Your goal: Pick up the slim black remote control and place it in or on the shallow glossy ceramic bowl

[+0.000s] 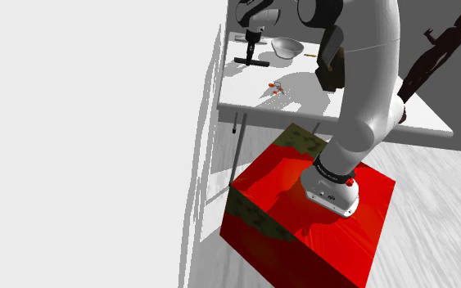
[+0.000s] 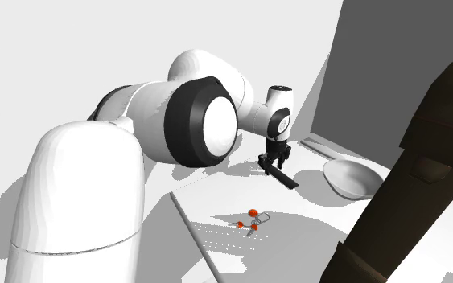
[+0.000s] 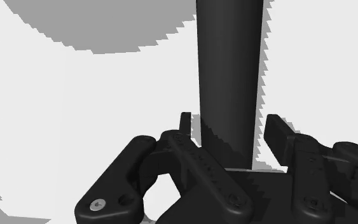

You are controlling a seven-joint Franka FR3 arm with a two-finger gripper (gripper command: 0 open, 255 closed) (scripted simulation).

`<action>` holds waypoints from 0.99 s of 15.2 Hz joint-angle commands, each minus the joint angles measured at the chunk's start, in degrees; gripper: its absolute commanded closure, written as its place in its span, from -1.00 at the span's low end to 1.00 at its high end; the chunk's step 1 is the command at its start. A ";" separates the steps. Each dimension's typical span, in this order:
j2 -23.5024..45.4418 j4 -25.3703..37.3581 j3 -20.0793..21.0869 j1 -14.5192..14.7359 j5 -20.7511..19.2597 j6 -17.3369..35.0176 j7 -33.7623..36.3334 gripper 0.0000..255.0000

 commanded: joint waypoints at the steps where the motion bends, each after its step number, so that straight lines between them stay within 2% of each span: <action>1: 0.00 0.00 0.00 0.00 0.00 0.00 0.00 1.00; 9: 0.00 0.00 0.00 0.00 0.00 0.01 0.00 1.00; 15: -2.12 1.49 -0.61 0.32 -0.92 -3.51 0.49 1.00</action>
